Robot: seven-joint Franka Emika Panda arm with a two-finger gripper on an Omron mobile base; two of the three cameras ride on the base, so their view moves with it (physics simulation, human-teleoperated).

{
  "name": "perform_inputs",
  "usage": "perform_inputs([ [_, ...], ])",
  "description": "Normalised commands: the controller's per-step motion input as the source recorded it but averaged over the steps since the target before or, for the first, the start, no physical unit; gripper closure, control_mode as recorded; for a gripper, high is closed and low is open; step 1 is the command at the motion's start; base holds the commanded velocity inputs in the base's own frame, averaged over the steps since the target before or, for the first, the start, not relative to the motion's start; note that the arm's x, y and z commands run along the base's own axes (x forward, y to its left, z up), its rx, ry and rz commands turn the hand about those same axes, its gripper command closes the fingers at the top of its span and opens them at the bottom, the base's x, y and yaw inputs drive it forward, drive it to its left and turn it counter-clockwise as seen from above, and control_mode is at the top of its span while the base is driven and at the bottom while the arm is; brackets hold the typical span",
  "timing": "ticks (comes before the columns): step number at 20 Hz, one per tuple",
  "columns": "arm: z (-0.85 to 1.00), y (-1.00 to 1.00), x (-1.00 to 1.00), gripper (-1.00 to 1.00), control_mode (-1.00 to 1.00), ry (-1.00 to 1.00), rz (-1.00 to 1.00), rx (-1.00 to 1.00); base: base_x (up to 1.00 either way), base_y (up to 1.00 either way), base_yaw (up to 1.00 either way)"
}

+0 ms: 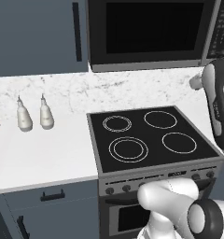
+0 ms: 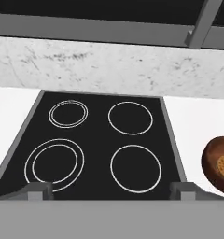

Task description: Open the microwave, place the bowl with waffle inside the microwave, then close the microwave door and turn it on.

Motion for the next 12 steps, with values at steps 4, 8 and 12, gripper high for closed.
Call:
perform_inputs([
  [4,0.45,-0.64,0.33,-1.0,-1.0,-0.13,-0.01,0.0,0.0,0.0,0.0],
  [8,0.35,-0.49,0.5,-1.0,-1.0,-0.07,-0.03,0.01,0.0,0.0,0.0],
  [12,0.27,-0.24,0.57,-1.0,-1.0,0.0,-0.04,0.05,0.0,0.0,0.0],
])
